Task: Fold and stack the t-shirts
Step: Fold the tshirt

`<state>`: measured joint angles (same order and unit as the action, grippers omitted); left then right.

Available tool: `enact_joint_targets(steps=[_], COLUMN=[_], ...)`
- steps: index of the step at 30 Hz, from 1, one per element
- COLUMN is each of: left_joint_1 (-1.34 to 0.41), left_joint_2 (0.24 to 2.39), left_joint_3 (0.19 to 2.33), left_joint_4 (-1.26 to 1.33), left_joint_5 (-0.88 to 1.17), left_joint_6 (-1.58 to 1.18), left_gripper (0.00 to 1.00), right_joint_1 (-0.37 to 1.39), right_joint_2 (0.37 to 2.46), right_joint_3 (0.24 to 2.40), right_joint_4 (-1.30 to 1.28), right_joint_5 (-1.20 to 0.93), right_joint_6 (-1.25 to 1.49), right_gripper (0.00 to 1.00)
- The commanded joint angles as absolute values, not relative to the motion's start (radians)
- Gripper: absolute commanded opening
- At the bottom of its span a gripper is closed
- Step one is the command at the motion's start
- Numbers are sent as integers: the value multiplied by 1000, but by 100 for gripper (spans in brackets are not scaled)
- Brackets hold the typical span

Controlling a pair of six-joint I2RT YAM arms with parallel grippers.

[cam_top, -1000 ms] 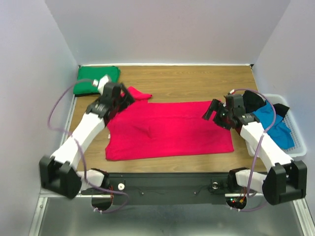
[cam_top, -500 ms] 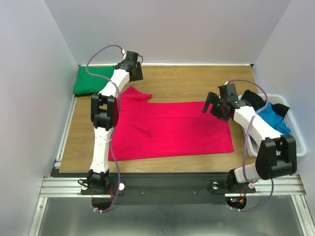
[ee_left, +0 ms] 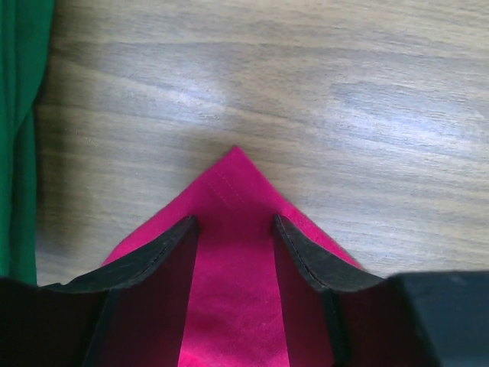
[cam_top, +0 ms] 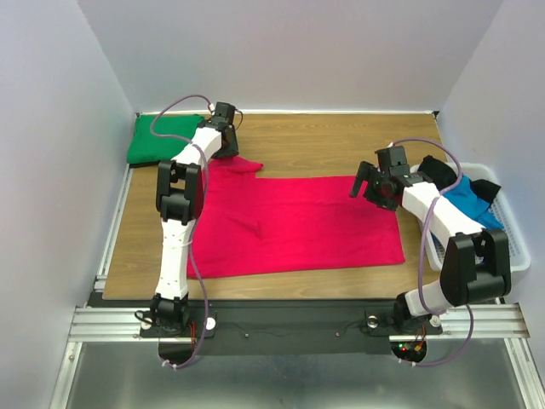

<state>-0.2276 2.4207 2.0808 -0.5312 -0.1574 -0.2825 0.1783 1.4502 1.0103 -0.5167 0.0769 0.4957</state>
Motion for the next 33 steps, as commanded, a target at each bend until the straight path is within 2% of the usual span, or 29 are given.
enact_joint_targets(steps=[1,4,6,7,9,15,20,26,33], left_joint_1=[-229,-229,-229,-229,-232,-236,-236,-236,-236], left_joint_2=[2410,2416,2419,2418,2407,2353,2316,2206,2102], left_joint_3=[2020,2010,2011,2011,1996,1997,1996,1872,1784], left_joint_4=[-500,-497,-497,-499,-489,-469,-477,-420,-342], left_joint_5=[-118,-129,-129,-123,-114,-141,-170,-179,-166], left_joint_6=[-296,-293,-288,-285,-267,-235,-232,-250,-245], left_gripper=[54,45,32,17,0,0,0,0,0], right_joint_1=[181,181,181,181,181,181,179,173,130], right_joint_2=[1462,1470,1477,1486,1497,1572,1677,1868,1971], right_joint_3=[1040,1043,1049,1052,1071,1152,1297,1486,1555], right_joint_4=[-509,-509,-509,-509,-509,-509,-506,-508,-508], right_joint_5=[109,115,123,136,146,169,287,403,405], right_joint_6=[486,486,488,491,494,506,497,469,480], right_gripper=[100,100,100,100,100,100,100,100,99])
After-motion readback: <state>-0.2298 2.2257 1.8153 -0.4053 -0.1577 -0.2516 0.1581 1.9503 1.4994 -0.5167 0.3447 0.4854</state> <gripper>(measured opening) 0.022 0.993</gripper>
